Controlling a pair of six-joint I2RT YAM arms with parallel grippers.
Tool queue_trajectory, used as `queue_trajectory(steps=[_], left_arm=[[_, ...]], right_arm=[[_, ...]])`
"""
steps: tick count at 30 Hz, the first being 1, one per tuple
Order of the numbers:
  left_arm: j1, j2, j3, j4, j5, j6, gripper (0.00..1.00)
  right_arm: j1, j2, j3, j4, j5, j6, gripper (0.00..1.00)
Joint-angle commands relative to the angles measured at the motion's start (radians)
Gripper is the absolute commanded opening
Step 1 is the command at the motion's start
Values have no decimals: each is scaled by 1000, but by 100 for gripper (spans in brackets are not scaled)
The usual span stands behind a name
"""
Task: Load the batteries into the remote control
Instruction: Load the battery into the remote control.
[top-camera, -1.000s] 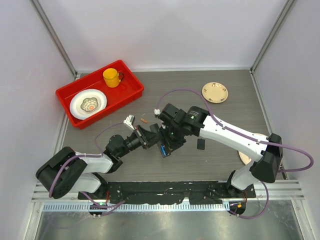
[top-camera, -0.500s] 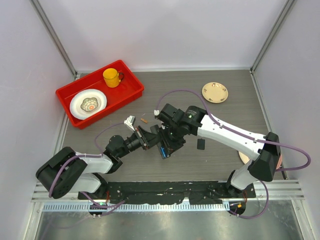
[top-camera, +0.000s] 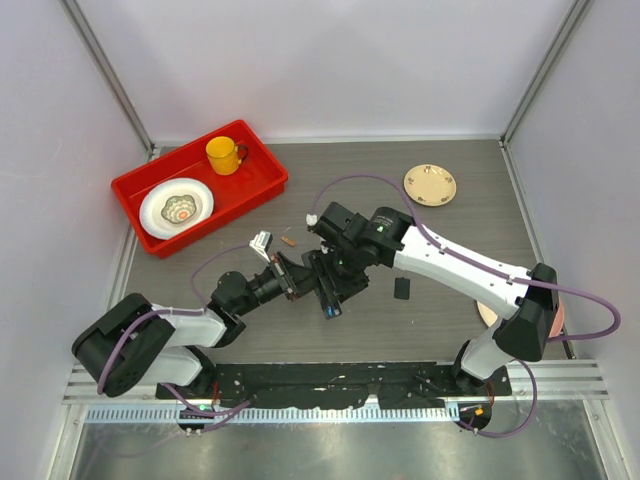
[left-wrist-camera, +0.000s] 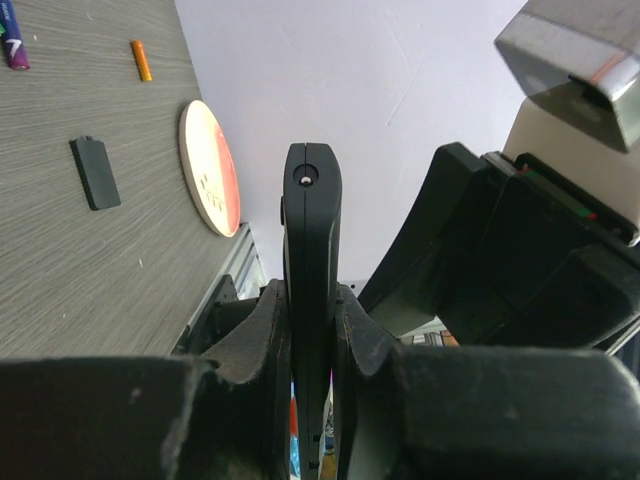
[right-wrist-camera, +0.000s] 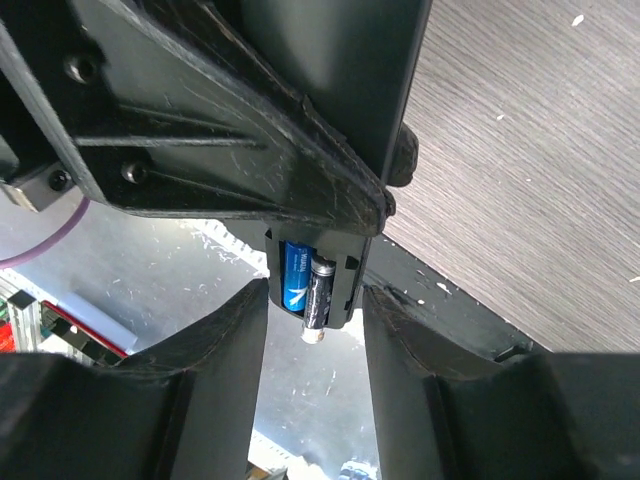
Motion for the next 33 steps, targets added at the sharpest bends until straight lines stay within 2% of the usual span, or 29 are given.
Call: queue_trajectory(steps=[1,7,11,13,16,17,19,20,21,24,29,33], left_arm=[[-5,10,14,230,21,3,0],[-6,19,21,230,24,3,0],[-8,30,21,238,18,0,0],[-8,32,23,247,12,-9,0],[-6,32,25,256,1,-25,0],[-6,33,26,255,3,-26,0],[-5,38,32,259,6,-42,0],[-6,39,35,261,10,-46,0],[-5,42,40,264,10,-48,0],[-5,41,55,270,17,-59,0],[-6,59,86,268,41,-63,0],[-6,72,110,271,56,-75,0]], right_arm=[[-4,-8,70,1,12,8,50],[-4,-33,101,16,9,23,52],[-2,-133,87,103,41,18,52],[-4,-210,17,183,128,24,52],[-4,-405,-207,393,228,64,54],[-4,-451,-329,515,235,64,55],[-4,-586,-445,628,244,90,61],[-7,-618,-524,709,241,98,65],[-7,-649,-554,737,235,100,75],[-13,-712,-624,783,195,103,88],[-36,-714,-695,834,34,132,90],[-85,-724,-752,865,-37,161,87]])
